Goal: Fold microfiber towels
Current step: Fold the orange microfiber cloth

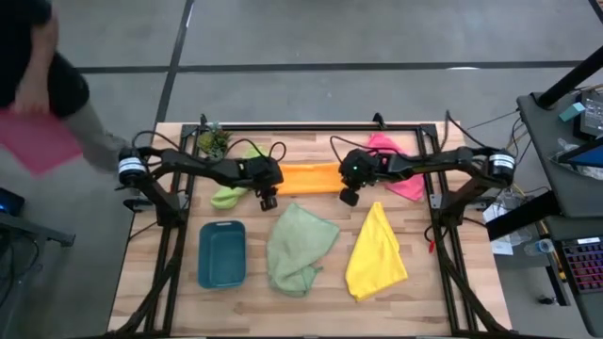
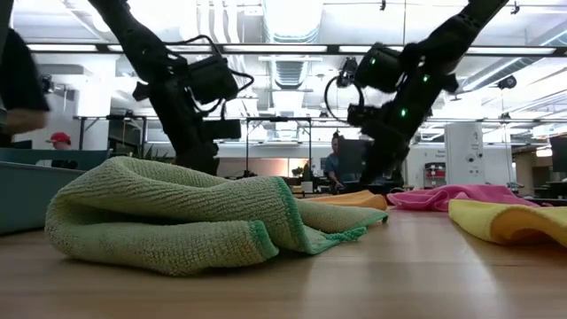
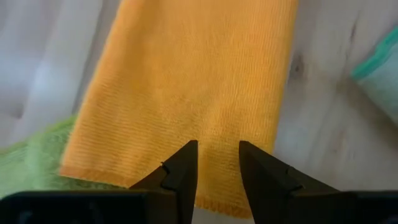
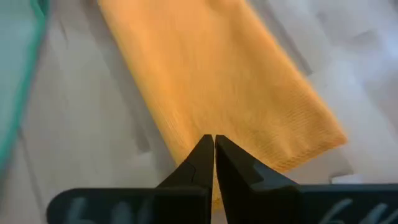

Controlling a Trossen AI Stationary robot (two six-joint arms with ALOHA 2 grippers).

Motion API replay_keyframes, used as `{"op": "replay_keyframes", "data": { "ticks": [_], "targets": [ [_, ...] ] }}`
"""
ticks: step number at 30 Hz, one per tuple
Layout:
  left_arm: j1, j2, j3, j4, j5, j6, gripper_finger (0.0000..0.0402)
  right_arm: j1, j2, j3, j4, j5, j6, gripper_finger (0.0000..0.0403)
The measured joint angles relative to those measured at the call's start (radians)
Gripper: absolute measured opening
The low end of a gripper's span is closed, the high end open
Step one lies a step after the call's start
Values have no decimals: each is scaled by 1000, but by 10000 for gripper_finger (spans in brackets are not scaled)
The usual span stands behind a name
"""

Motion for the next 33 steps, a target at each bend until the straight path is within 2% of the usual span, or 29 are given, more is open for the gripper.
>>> {"op": "replay_keyframes", "data": {
  "ticks": [7,12,17,24,28,33],
  "targets": [
    [-1,-44,1,5,-1,-31,102,-25,-104,0,-61,-8,280,16],
    [-3,-46,1,6,-1,-58,102,-35,-148,0,-149,-9,432,60],
    [-4,-47,-1,6,-2,-75,102,-41,-132,0,-165,-5,480,132],
    [-4,-46,-2,6,-3,-75,102,-64,-27,0,-95,20,519,228],
    [-5,-47,-3,5,-3,-75,102,-81,19,0,-31,28,540,263],
    [-5,-47,-4,4,-4,-75,102,-94,49,0,-10,29,552,284]
  ]
}}
